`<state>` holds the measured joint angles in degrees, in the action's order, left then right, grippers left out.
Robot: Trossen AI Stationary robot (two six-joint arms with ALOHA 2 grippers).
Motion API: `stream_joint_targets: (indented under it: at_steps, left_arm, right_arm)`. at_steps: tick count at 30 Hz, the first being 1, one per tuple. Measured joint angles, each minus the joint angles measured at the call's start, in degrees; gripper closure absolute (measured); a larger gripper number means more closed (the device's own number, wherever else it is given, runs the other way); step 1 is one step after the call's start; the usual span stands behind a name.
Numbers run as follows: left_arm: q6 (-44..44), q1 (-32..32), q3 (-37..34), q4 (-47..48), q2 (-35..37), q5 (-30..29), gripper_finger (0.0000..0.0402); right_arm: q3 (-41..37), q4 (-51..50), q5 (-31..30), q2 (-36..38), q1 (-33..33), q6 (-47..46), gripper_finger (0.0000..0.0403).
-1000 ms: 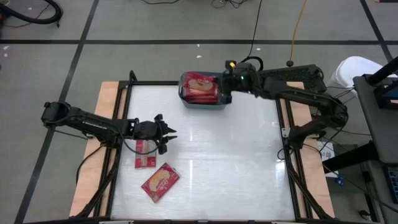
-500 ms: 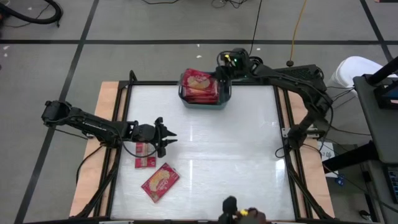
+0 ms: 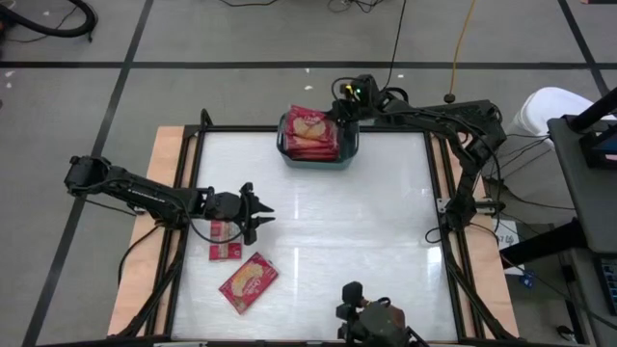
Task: Sort popcorn bags into baskets
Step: Put the red popcorn bag into the green bin
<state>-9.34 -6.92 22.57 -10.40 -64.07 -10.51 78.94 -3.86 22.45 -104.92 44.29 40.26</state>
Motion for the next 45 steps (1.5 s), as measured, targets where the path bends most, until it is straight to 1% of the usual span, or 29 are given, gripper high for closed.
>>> stream_joint_targets:
  at_steps: [2,6,8,10,13,18,21,24,26,29,31,32,35,38,42,45]
  left_arm:
    - [-0.64,0.00,0.00,1.60,0.00,0.03,0.0283]
    - [-3.66,-0.14,0.02,5.27,0.01,0.15,0.0283]
    - [-6.08,-0.51,0.02,7.34,0.01,0.32,0.0283]
    - [-8.32,-1.12,0.02,8.84,0.02,1.14,0.0283]
    - [-10.82,-2.59,0.02,10.59,0.02,3.08,0.0283]
    - [-14.87,-6.74,0.02,13.20,0.02,5.32,0.0282]
    - [-16.04,-10.02,0.02,13.83,0.02,6.30,0.0266]
    - [-17.28,-13.38,0.02,14.16,0.02,6.45,0.0221]
    - [-17.84,-15.20,0.02,14.19,0.02,5.93,0.0182]
    - [-17.70,-16.41,0.02,13.97,-0.38,3.54,0.0120]
    - [-15.19,-16.28,0.02,12.59,-1.35,5.13,0.0091]
    - [-13.20,-16.21,0.02,11.71,-1.90,6.38,0.0084]
    - [-7.56,-15.29,0.04,7.83,-4.16,11.78,0.0082]
    - [-2.97,-13.82,1.16,6.24,-7.89,16.86,0.0102]
    - [2.90,-12.44,4.00,7.22,-13.73,20.50,0.0128]
    - [7.97,-12.15,6.96,9.32,-18.26,20.96,0.0139]
  right_arm:
    - [-0.02,1.24,-0.25,-0.36,0.00,0.95,0.0342]
    - [0.02,4.32,-6.65,0.01,-0.65,1.26,0.0278]
    - [0.02,5.55,-7.76,0.27,-0.78,1.11,0.0250]
    - [0.02,6.42,-8.48,0.89,-1.04,0.39,0.0227]
    - [0.02,6.06,-10.47,2.56,-2.38,-3.01,0.0208]
    - [0.02,1.19,-10.35,6.05,-6.74,-12.45,0.0203]
    - [0.02,-3.04,-10.20,7.64,-10.88,-17.34,0.0205]
    - [0.00,-7.20,-10.20,8.46,-15.33,-21.85,0.0206]
    - [-0.01,-10.08,-10.19,8.61,-18.51,-23.90,0.0206]
    - [-0.62,-12.70,-10.33,8.58,-23.60,-26.22,0.0206]
    - [-2.25,-11.95,-10.31,8.63,-27.16,-27.53,0.0206]
    - [-3.23,-11.23,-10.25,8.60,-28.77,-28.20,0.0206]
    - [-6.35,-8.11,-10.25,8.55,-33.02,-30.17,0.0206]
    - [-10.61,-2.38,-10.40,8.62,-36.34,-32.61,0.0206]
    - [-16.28,3.67,-10.53,8.56,-39.79,-35.34,0.0206]
    - [-20.48,8.42,-10.75,8.56,-41.65,-36.95,0.0206]
